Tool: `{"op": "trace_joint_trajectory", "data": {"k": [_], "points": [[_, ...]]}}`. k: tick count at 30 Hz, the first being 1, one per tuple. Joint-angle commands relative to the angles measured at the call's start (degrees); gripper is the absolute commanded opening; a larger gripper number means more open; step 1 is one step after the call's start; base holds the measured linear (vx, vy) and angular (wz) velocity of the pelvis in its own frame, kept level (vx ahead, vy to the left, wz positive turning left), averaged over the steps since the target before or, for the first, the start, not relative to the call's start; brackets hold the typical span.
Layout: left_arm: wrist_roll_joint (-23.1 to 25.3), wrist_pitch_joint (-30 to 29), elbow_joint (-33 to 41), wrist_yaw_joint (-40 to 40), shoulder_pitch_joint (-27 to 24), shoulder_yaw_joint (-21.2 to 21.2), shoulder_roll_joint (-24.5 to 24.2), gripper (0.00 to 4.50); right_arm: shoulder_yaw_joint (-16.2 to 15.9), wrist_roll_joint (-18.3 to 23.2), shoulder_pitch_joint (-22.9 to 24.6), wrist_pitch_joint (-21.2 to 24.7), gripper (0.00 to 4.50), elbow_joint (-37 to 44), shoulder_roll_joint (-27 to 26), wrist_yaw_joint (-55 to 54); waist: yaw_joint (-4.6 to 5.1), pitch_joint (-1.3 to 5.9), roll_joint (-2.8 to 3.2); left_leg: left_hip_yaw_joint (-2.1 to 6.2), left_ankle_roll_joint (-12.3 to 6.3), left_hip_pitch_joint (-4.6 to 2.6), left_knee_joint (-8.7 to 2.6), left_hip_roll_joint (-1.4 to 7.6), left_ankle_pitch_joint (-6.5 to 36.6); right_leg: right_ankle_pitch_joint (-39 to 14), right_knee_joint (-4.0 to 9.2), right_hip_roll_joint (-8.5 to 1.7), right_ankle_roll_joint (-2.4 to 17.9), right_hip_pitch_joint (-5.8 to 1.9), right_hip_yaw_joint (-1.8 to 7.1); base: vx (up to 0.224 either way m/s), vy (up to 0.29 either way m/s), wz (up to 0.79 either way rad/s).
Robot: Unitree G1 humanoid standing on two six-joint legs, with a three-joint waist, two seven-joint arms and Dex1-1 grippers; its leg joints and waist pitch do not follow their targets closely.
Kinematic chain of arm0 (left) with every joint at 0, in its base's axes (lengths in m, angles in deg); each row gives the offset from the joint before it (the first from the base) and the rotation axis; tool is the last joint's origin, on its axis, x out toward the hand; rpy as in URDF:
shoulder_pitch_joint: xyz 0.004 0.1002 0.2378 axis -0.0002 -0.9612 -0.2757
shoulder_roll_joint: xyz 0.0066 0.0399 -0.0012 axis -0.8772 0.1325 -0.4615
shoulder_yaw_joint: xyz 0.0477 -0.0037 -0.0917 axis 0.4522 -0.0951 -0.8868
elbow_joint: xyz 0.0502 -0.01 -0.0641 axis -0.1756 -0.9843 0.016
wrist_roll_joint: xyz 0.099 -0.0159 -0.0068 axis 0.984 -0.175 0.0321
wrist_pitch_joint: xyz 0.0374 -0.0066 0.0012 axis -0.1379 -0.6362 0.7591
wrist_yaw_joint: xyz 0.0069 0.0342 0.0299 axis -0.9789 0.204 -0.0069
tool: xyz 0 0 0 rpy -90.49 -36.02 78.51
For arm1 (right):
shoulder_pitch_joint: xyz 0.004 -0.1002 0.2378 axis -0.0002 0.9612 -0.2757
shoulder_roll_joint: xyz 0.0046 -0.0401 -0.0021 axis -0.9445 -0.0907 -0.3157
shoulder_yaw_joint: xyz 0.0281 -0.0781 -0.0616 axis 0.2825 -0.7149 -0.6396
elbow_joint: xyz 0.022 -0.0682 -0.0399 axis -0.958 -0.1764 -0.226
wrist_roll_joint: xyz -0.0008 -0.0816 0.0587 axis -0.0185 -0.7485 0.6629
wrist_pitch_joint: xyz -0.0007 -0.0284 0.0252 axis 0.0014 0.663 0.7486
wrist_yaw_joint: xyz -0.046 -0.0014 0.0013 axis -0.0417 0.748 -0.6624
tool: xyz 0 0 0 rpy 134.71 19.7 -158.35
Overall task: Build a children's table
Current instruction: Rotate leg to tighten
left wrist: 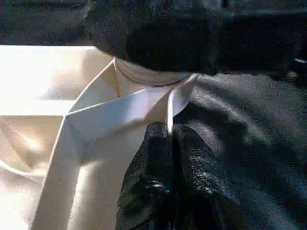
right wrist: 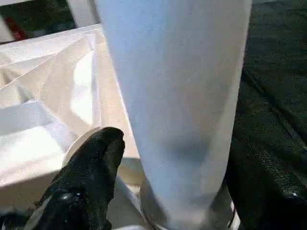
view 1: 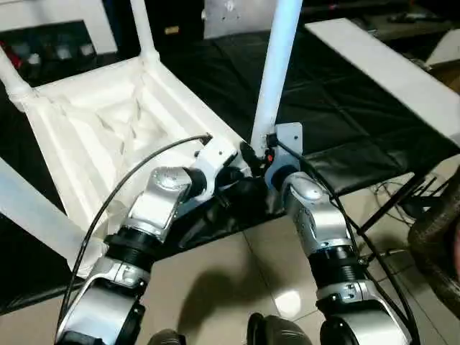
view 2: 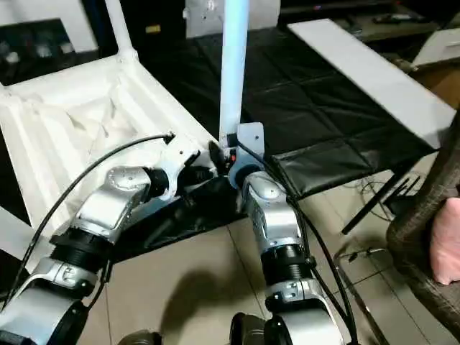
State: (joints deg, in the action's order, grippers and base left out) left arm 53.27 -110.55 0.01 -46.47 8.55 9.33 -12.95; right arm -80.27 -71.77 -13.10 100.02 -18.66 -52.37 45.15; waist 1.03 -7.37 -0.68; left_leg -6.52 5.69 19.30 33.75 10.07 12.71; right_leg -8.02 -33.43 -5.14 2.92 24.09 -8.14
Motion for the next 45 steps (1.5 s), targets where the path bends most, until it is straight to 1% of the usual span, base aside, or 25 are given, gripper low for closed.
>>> {"op": "trace_joint_trajectory", "data": {"k": [1, 5, 10, 12, 15, 18, 19, 22, 24, 26, 27, 29, 31, 34, 35, 36, 37, 38, 39, 40, 41, 42, 43, 44, 45], "points": [[-0.5, 3.1, 0.3, -0.9, -0.3, 1.1, -0.5, 0.0, -5.7, 2.4, 2.7, -0.3, 3.66, 3.0, 0.7, 8.6, -0.65, 4.56, 0.2, -0.6, -9.61, 1.61, -3.3, 1.61, -0.7, -12.6, 3.82, -3.51, 11.4, -4.94, 3.82, 0.0, 0.0, 0.0], [-0.2, 7.0, 0.6, -4.9, -1.5, 2.0, -4.2, 0.0, -5.8, 3.8, 6.2, -0.6, 3.92, 8.7, 4.8, 13.6, -0.54, 4.58, 0.03, -0.64, -9.95, 1.8, -3.48, 1.92, 0.7, -15.9, 4.19, -3.58, 9.3, -5.13, 3.81, 0.0, 0.0, 0.0], [1.4, 14.0, -1.1, -11.5, -2.2, 3.8, -11.2, 0.0, -5.0, 8.2, 11.3, 2.4, 4.35, 17.3, 10.5, 20.9, -0.93, 4.55, -0.03, -0.99, -8.19, 1.43, -3.68, 2.36, 2.8, -19.5, 4.77, -3.45, 8.0, -4.76, 3.94, 0.0, 0.0, 0.0], [2.6, 18.0, -3.9, -12.1, -1.2, 3.8, -14.0, 0.0, -5.4, 9.1, 14.1, 3.5, 4.46, 21.1, 13.3, 23.8, -1.64, 4.62, -0.03, -1.16, -7.21, 1.09, -3.68, 2.29, 3.4, -20.8, 4.97, -3.29, 7.0, -4.59, 3.9, 0.0, 0.0, 0.0], [1.4, 20.8, -8.3, -10.7, 1.0, 1.1, -15.6, 0.0, -5.9, 10.5, 18.9, 4.6, 4.46, 26.7, 16.2, 26.0, -2.2, 4.84, -0.02, -1.17, -6.26, 0.88, -3.82, 2.52, 3.5, -21.0, 4.95, -3.32, 6.0, -4.45, 3.88, 0.0, 0.0, 0.0], [0.2, 20.6, -9.6, -9.0, 2.2, -1.1, -15.5, 0.0, -5.6, 9.8, 21.0, 5.5, 4.46, 28.8, 16.0, 24.1, -1.95, 5.14, -0.45, -1.16, -4.74, 1.41, -3.79, 2.25, 3.9, -22.6, 5.03, -3.48, 5.2, -4.9, 3.73, 0.0, 0.0, 0.0], [-0.5, 20.9, -9.8, -7.9, 2.5, -2.1, -15.3, 0.27, -5.0, 10.1, 21.9, 7.2, 4.49, 29.9, 15.7, 22.7, -1.98, 5.32, -0.43, -1.17, -4.53, 1.29, -3.74, 2.27, 3.8, -22.6, 4.91, -3.54, 5.3, -4.87, 3.73, 0.0, 0.0, 0.0], [-5.2, 19.9, -5.4, -6.5, 0.8, -6.1, -14.0, 0.58, -5.4, 10.9, 25.1, 10.2, 4.5, 34.1, 14.9, 20.3, -2.16, 5.73, -0.28, -1.22, -4.99, 1.41, -3.47, 2.43, 0.5, -17.5, 4.29, -3.49, 6.8, -4.87, 3.96, 0.0, 0.0, 0.0], [-7.9, 20.2, -2.2, -5.4, -1.2, -8.0, -13.5, 0.74, -6.3, 10.6, 26.7, 11.3, 4.5, 36.5, 15.1, 19.0, -2.45, 6.07, 0.47, -1.13, -5.6, 1.48, -3.13, 2.79, -2.4, -10.6, 3.39, -3.5, 9.7, -4.81, 3.99, 0.0, 0.0, 0.0], [-8.8, 19.0, 0.6, -3.6, -2.9, -9.3, -13.2, 1.03, -6.4, 10.4, 27.2, 12.3, 4.5, 37.5, 14.8, 17.9, -2.65, 6.11, 0.45, -1.2, -6.18, 1.59, -3.01, 2.71, -3.3, -7.9, 2.93, -3.32, 10.9, -4.79, 3.96, 0.0, 0.0, 0.0], [-9.4, 16.8, 4.4, -1.1, -5.2, -11.0, -12.7, 1.03, -6.5, 9.9, 27.7, 13.3, 4.5, 38.5, 14.5, 16.5, -2.88, 6.16, 1.0, -1.21, -5.97, 1.49, -3.02, 2.93, -3.3, -7.5, 2.64, -3.4, 11.5, -4.8, 3.97, 0.0, 0.0, 0.0], [-10.2, 9.5, 15.3, 4.7, -12.0, -15.3, -10.8, 1.1, -6.7, 8.4, 28.9, 14.5, 4.5, 40.3, 13.6, 13.8, -2.69, 6.02, 0.67, -1.49, -5.71, 1.81, -3.05, 3.16, -2.3, -8.7, 2.92, -3.48, 11.7, -4.9, 3.97, 0.0, 0.0, 0.0], [-10.3, 7.9, 19.1, 6.2, -14.5, -16.3, -9.8, 1.1, -6.8, 7.8, 29.3, 14.3, 4.5, 40.7, 13.4, 13.1, -3.04, 5.78, 0.84, -1.92, -5.85, 1.53, -3.01, 2.27, 0.6, -15.1, 4.16, -2.92, 9.1, -4.52, 3.73, 0.0, 0.0, 0.0], [-9.0, 5.6, 28.1, 10.1, -21.1, -16.6, -6.3, 1.1, -6.7, 7.1, 29.7, 14.0, 4.5, 40.6, 12.5, 11.3, -3.27, 5.49, 0.91, -2.05, -4.91, 1.13, -3.3, 2.95, 3.7, -20.1, 4.87, -2.98, 7.5, -3.99, 3.56, 0.0, 0.0, 0.0], [-8.9, 4.8, 31.6, 12.1, -23.8, -16.1, -4.7, 1.1, -6.7, 6.5, 29.7, 13.8, 4.5, 40.4, 12.3, 10.1, -4.13, 4.71, -0.07, 0.18, -6.71, 4.33, -4.04, 1.89, 5.7, -22.2, 3.8, -4.2, 6.6, -6.27, 1.2, -0.02, -0.009, 0.3], [-8.4, 4.5, 35.5, 16.3, -27.4, -15.4, -1.2, 1.1, -7.0, 5.6, 29.5, 12.8, 4.5, 40.1, 12.2, 9.0, -3.51, 4.98, 0.98, 1.59, -8.99, 3.55, -3.9, 2.66, 6.0, -21.2, 4.34, -4.13, 6.4, -5.52, -0.03, -0.02, -0.009, 0.3], [-8.4, 4.1, 37.0, 18.0, -28.6, -15.1, -0.1, 1.1, -7.1, 5.4, 29.5, 12.5, 4.5, 40.1, 12.3, 8.5, -3.02, 4.61, 1.15, 2.39, -9.26, 4.18, -3.85, 2.97, 6.8, -21.3, 4.2, -4.19, 6.4, -5.88, -0.58, -0.016, -0.024, 0.5], [-7.0, 3.1, 39.4, 23.0, -31.5, -14.8, 3.2, 1.1, -8.2, 2.2, 29.1, 9.6, 4.5, 39.5, 13.3, 6.7, -2.66, 4.05, 1.7, 4.2, -7.53, 4.44, -4.67, 4.22, 12.5, -22.9, 3.9, -3.3, 5.2, -6.03, -1.34, -0.014, -0.048, 0.53], [-6.7, 2.6, 40.1, 24.1, -32.1, -14.7, 3.8, 1.1, -8.5, 1.5, 29.0, 9.0, 4.5, 39.5, 13.5, 6.3, -2.0, 3.95, 2.26, 7.75, -7.27, 3.84, -7.04, 7.37, 19.7, -19.8, 0.41, -2.05, 5.3, -5.85, -0.88, -0.014, -0.048, 0.53], [-5.2, 1.2, 41.0, 26.4, -33.6, -14.4, 5.0, 1.1, -8.5, 1.4, 29.0, 9.2, 4.5, 39.6, 14.0, 6.6, -1.86, 3.83, 2.68, 9.58, -8.02, 3.03, -8.39, 8.58, 22.8, -18.3, -1.63, -1.12, 5.8, -5.32, -0.24, 0.005, -0.097, 0.62], [-4.1, 0.3, 41.6, 27.8, -34.6, -14.1, 5.8, 1.1, -8.5, 1.6, 29.0, 9.5, 4.5, 39.6, 14.3, 6.9, -1.55, 3.63, 2.64, 11.86, -10.11, 0.93, -8.72, 8.82, 25.3, -17.5, -4.06, 0.09, 9.6, -3.17, 1.16, 0.035, -0.161, 0.7], [-3.8, -0.5, 42.1, 29.0, -35.6, -14.2, 6.8, 1.1, -8.0, 0.7, 29.0, 10.3, 4.5, 39.4, 14.8, 5.8, -1.43, 3.49, 1.78, 12.81, -11.64, 1.4, -8.89, 8.03, 23.6, -17.1, -5.01, 0.04, 13.5, -3.13, 2.77, 0.035, -0.161, 0.7], [-3.6, -2.0, 43.4, 30.1, -37.0, -14.1, 7.8, 1.1, -7.3, 0.5, 29.2, 11.8, 4.5, 39.6, 15.1, 4.6, -2.49, 2.75, 0.62, 10.53, -10.26, 4.57, -7.16, 4.0, 20.5, -23.4, -2.28, -1.11, 15.6, -4.02, 4.93, 0.002, -0.223, 0.81], [-3.6, -3.2, 44.6, 30.3, -38.3, -13.7, 8.2, 1.1, -6.2, 1.8, 29.5, 14.3, 4.5, 40.3, 14.9, 4.3, -2.75, 3.38, -0.9, 7.4, -7.49, 2.47, -2.33, 1.9, 17.8, -31.2, 2.24, -2.23, 15.9, -2.33, 6.46, -0.051, -0.233, 0.76], [-3.8, -3.4, 45.9, 29.9, -39.7, -13.3, 8.2, 1.1, -5.5, 3.7, 29.8, 18.1, 4.5, 41.5, 14.9, 5.3, -3.4, 2.48, -2.0, -1.14, -6.64, -2.02, 10.72, -4.69, 12.6, -52.9, 10.31, -3.28, 12.5, 2.16, 6.2, -0.051, -0.233, 0.76]]}}
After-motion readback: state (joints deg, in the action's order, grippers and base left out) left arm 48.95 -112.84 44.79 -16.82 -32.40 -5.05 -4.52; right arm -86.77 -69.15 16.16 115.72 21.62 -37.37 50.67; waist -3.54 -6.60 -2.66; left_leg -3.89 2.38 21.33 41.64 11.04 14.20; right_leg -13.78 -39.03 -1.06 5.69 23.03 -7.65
